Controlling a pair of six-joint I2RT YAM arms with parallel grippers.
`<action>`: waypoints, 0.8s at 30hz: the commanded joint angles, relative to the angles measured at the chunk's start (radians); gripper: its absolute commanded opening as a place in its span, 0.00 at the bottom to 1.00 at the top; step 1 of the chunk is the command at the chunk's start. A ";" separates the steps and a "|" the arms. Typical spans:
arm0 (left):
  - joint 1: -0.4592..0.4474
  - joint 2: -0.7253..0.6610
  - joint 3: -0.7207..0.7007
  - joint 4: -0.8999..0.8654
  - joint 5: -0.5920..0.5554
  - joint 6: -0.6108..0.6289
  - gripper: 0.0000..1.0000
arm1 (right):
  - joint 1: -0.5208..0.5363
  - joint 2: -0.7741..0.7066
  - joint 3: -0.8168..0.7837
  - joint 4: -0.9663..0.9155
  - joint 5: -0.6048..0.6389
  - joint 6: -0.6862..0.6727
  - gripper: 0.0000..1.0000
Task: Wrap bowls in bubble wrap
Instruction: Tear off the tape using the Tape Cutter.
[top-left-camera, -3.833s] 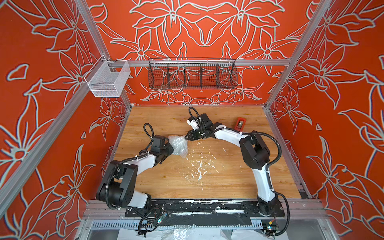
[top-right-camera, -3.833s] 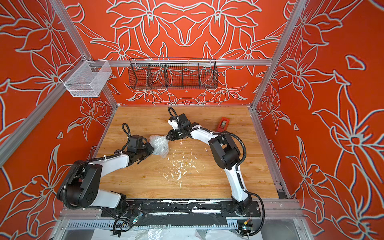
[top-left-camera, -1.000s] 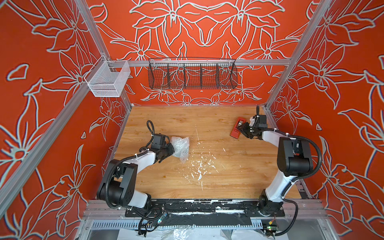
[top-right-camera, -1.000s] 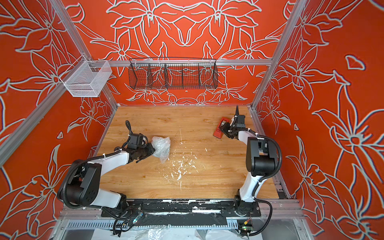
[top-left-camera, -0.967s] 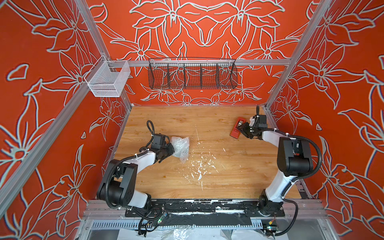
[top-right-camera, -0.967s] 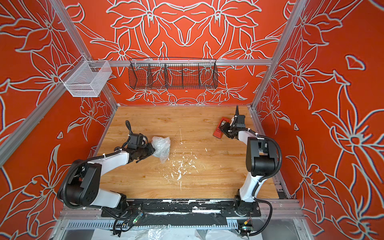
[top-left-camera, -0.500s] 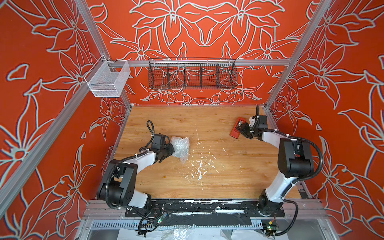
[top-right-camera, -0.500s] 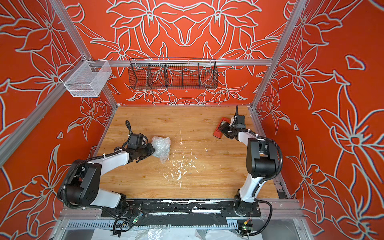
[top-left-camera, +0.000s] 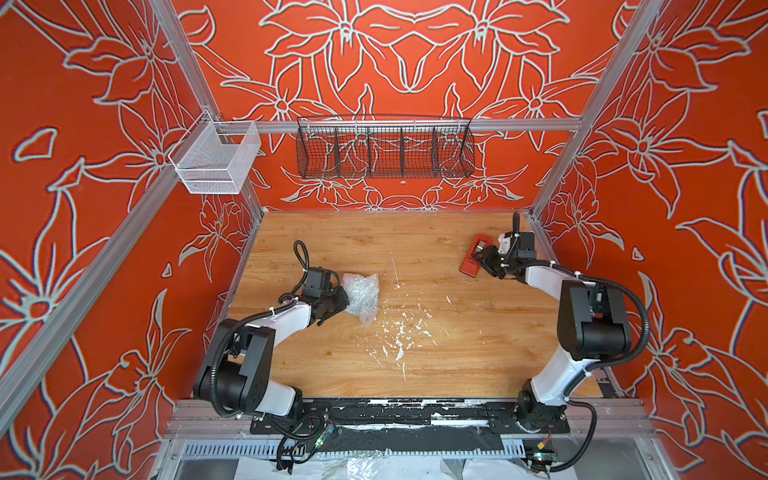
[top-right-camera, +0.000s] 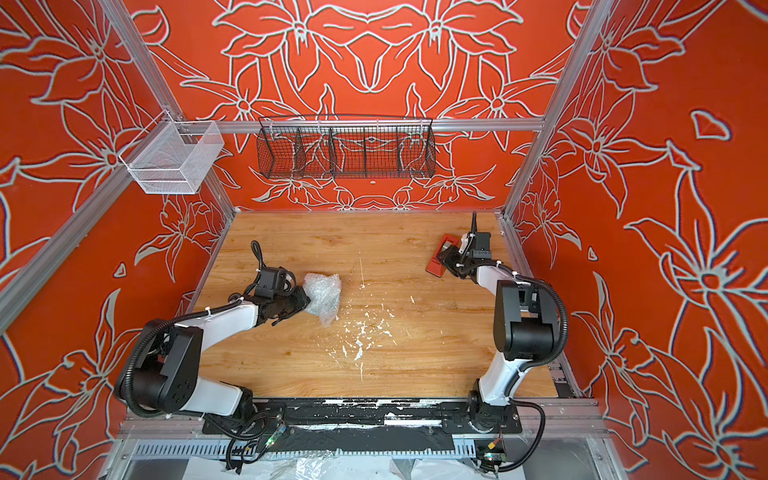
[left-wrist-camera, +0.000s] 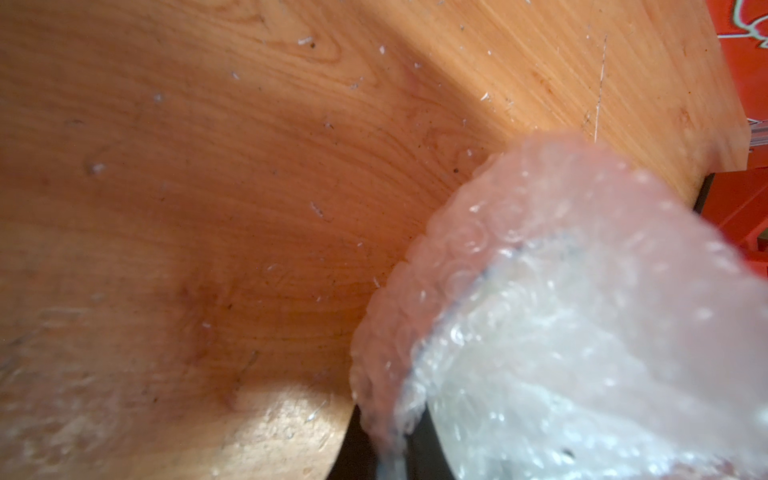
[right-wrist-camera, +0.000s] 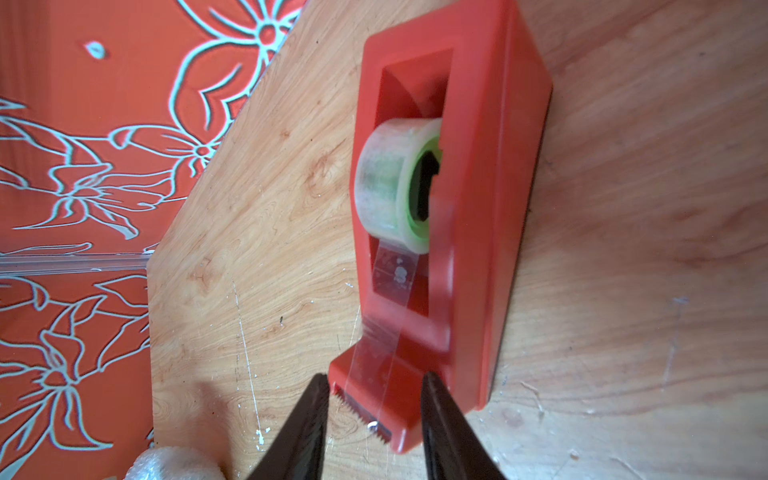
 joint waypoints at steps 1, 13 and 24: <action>-0.005 0.022 -0.027 -0.172 -0.022 0.026 0.03 | 0.002 0.040 0.039 0.013 -0.016 0.015 0.38; -0.006 0.023 -0.035 -0.167 -0.021 0.023 0.03 | 0.002 0.087 0.051 0.060 -0.052 0.030 0.34; -0.006 0.019 -0.040 -0.165 -0.023 0.023 0.03 | 0.002 0.095 0.046 0.099 -0.086 0.051 0.16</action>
